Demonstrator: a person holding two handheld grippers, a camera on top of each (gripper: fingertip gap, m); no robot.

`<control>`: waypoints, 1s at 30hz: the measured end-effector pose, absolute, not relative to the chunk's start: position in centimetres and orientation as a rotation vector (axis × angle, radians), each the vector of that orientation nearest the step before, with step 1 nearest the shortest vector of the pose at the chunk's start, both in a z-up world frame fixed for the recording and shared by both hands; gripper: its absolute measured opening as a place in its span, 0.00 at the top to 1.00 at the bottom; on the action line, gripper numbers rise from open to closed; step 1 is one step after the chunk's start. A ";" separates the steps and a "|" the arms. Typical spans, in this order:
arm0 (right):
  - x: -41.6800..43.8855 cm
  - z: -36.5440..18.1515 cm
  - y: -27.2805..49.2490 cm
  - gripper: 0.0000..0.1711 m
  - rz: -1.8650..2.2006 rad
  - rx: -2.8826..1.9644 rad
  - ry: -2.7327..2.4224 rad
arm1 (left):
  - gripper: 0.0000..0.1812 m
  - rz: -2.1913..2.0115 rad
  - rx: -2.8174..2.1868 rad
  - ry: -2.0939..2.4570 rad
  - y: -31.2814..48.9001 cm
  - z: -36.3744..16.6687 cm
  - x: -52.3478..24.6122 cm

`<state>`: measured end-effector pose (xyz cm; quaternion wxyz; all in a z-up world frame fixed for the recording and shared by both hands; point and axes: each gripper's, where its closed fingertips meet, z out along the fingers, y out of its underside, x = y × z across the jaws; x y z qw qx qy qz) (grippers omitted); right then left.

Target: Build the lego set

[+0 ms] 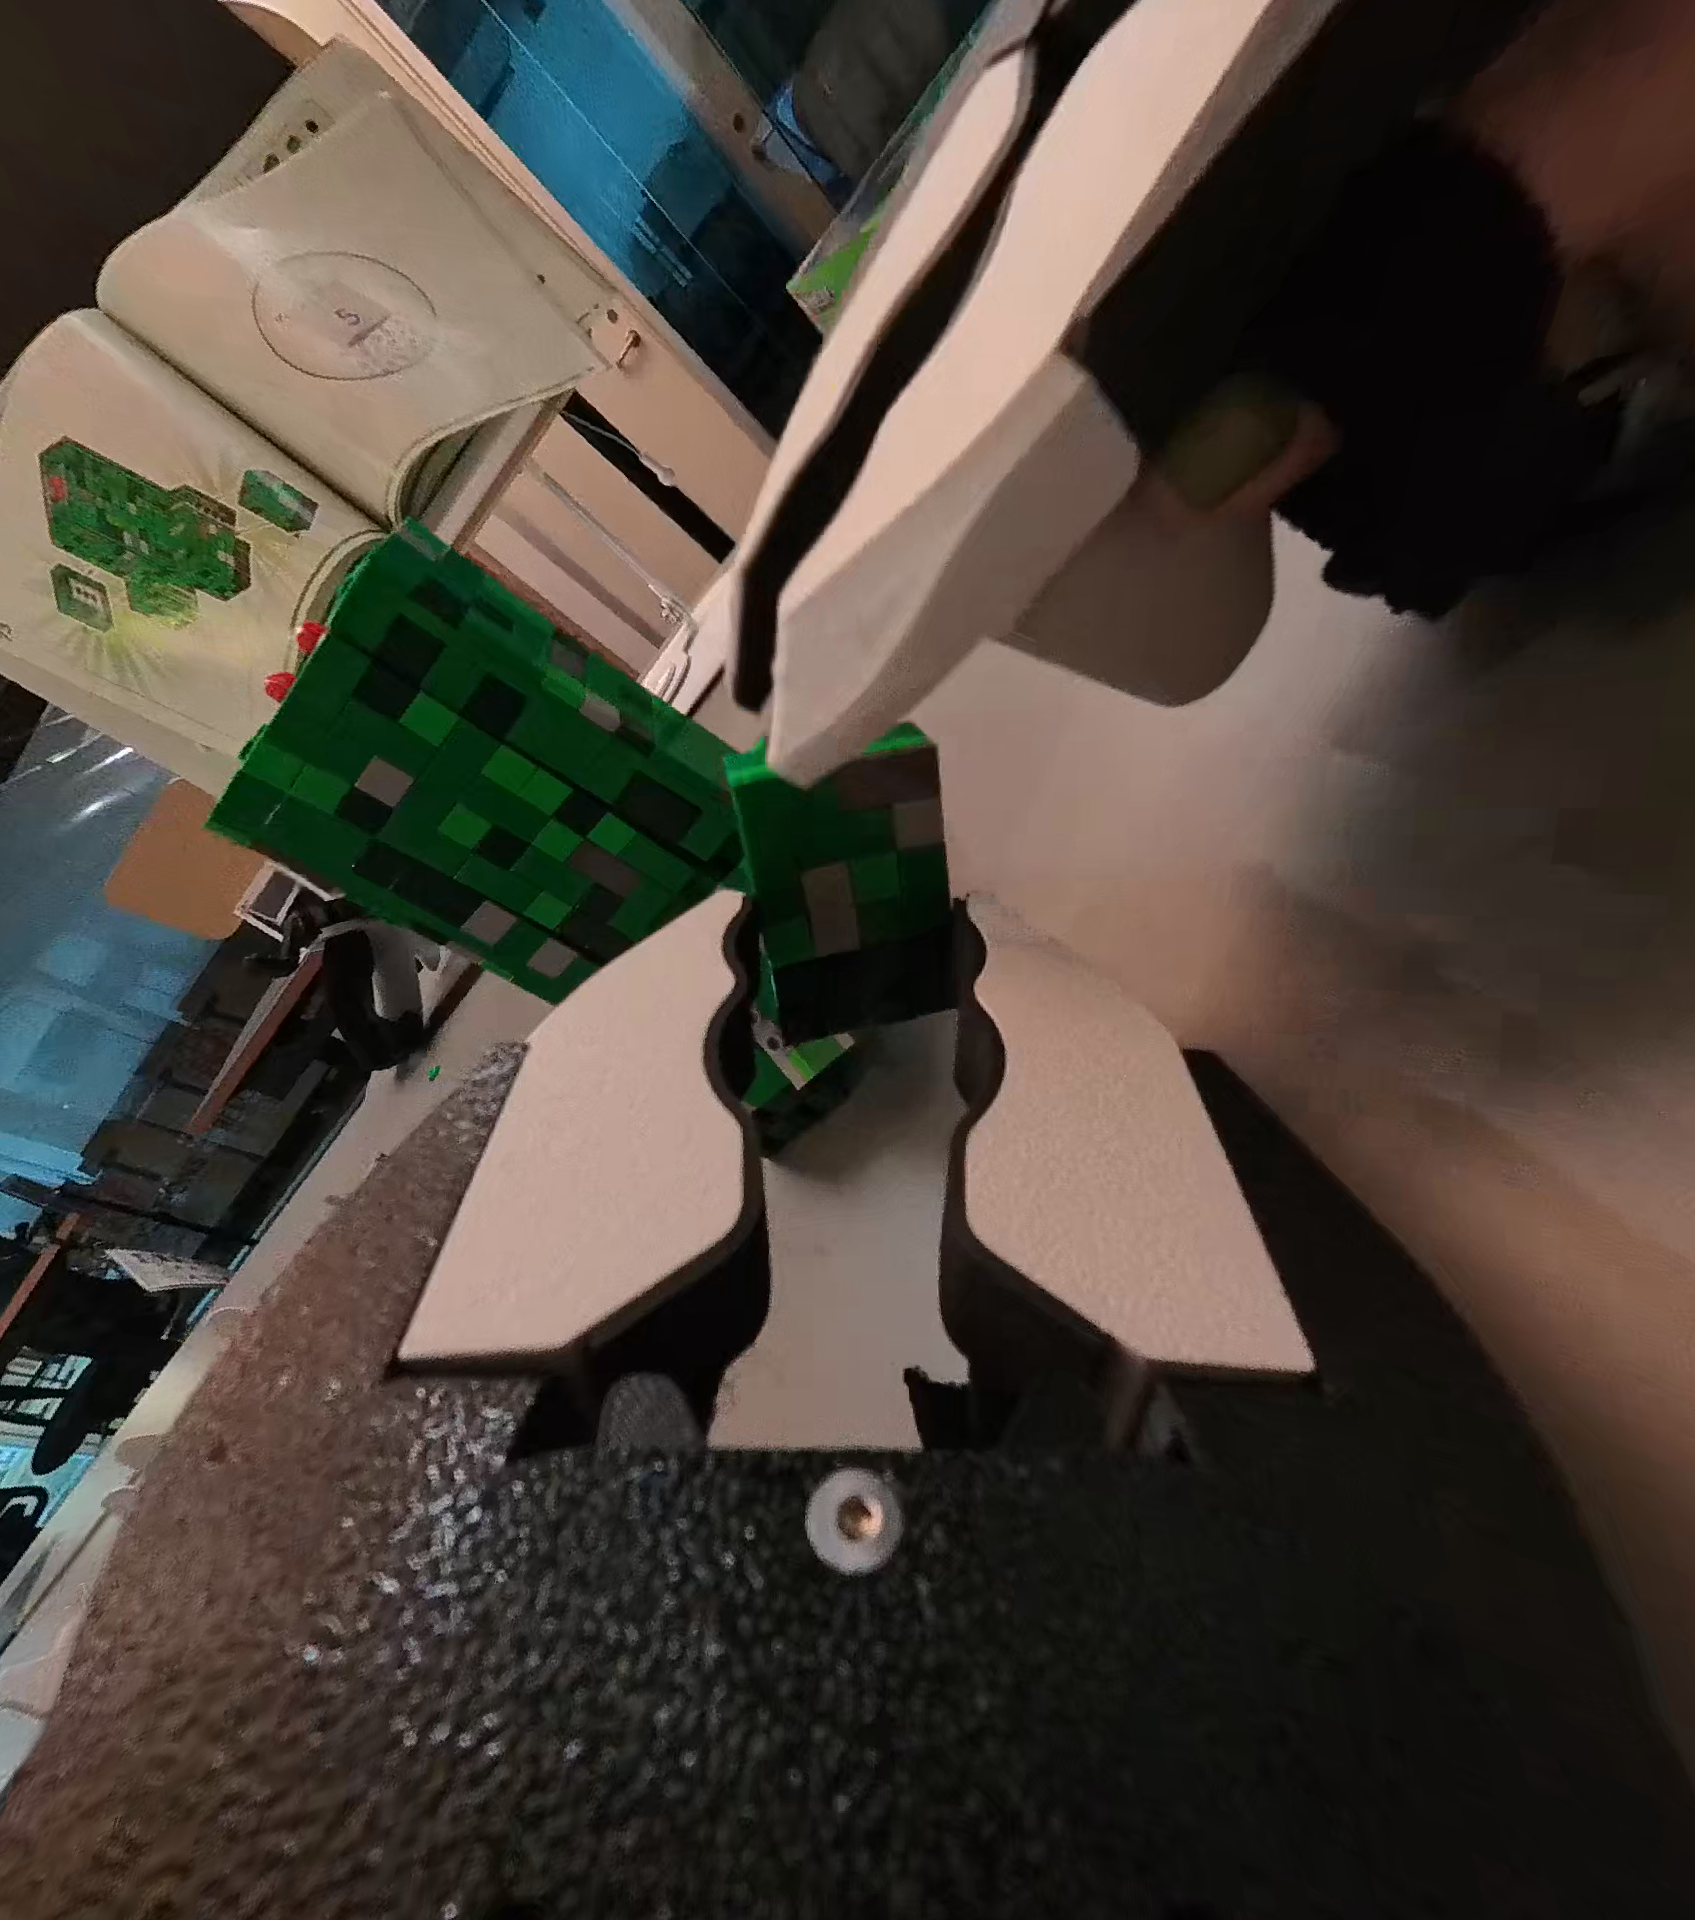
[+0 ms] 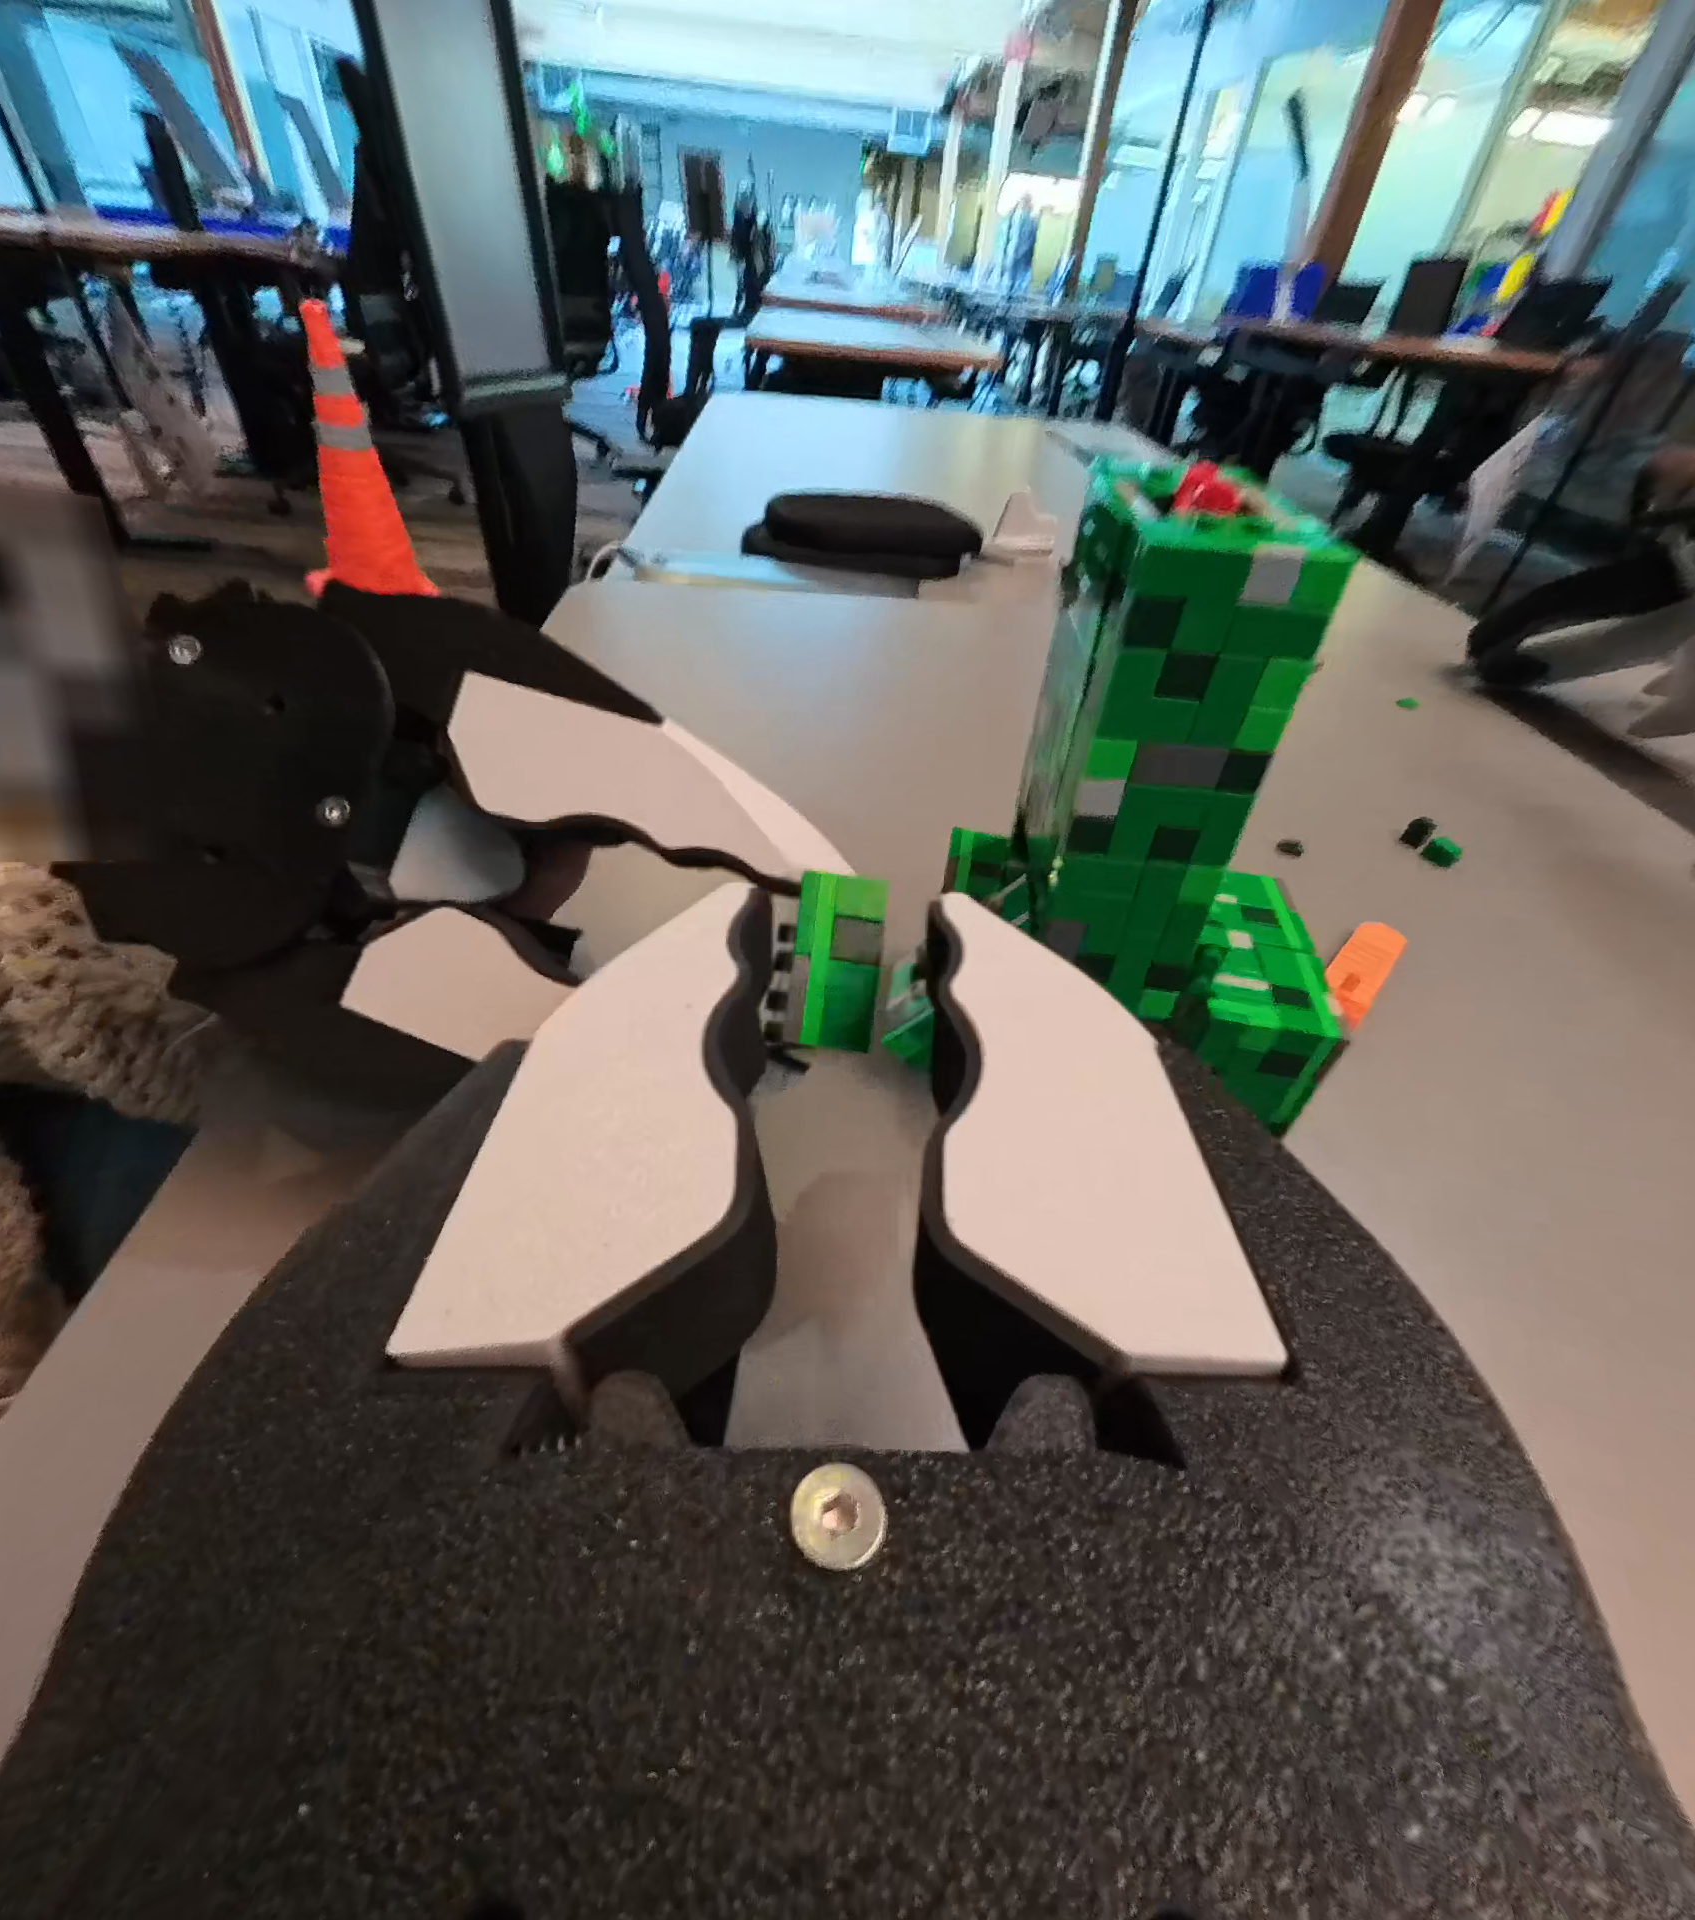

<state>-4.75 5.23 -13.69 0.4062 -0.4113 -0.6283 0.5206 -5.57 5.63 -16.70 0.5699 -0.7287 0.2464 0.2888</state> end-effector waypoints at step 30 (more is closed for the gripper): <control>-4.0 -10.9 7.7 0.76 1.212 -0.904 -1.335 | 0.81 0.379 -1.612 0.277 4.6 -13.8 -7.8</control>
